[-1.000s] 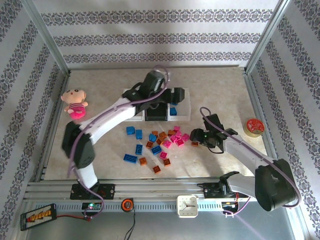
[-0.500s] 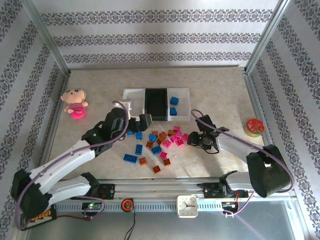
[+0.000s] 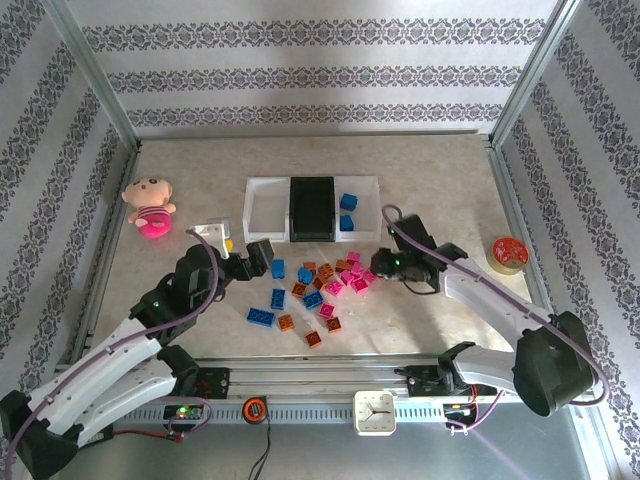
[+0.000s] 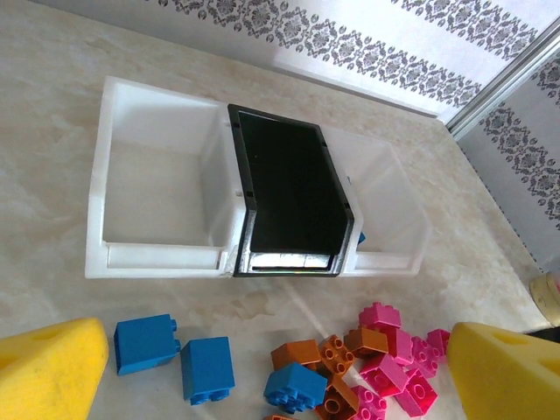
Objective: Sort the legos into containers by color
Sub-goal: Pick up the lego from the bottom-right of the table, then place the lego in the container.
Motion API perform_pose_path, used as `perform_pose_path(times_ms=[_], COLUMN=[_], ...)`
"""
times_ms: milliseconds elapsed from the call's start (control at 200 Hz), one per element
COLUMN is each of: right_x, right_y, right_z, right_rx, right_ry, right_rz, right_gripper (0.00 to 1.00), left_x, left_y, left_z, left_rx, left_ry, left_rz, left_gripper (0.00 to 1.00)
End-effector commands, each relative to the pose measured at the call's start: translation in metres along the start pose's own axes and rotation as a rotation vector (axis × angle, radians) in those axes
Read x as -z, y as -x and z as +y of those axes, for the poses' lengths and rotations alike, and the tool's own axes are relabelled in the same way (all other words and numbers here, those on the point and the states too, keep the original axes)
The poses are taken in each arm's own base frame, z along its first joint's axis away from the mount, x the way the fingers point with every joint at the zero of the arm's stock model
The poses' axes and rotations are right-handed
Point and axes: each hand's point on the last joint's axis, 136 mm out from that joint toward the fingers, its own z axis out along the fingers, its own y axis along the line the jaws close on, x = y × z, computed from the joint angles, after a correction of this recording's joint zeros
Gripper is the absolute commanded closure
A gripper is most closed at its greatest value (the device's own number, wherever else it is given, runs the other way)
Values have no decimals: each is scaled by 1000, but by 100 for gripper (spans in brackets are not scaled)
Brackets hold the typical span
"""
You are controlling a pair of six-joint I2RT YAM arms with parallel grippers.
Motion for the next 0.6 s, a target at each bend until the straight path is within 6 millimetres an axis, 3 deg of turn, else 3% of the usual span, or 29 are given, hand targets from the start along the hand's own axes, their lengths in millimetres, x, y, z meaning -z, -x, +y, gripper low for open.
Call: perform_pose_path(times_ms=[0,180,315,425,505,600], right_x=[12,-28,-70,-98,-115,-129], right_y=[39,93,122,134,139,142], right_z=[57,111,131,137,137,135], right_rx=[118,192,199,191,189,178], right_ry=[110,118,83,56,25,-7], right_rz=[-52,-67,-57,-44,-39,-28], right_gripper=[81,81,80,79,72,53], left_x=[1,3,3,3,1,0], left_y=[-8,-21,-35,-49,-62,-73], left_z=[9,23,30,43,49,53], left_rx=[-36,-43,-27,-14,5,17], left_ry=[13,70,87,145,164,169], left_rz=[17,65,129,210,275,329], left_gripper=[1,1,1,1,1,1])
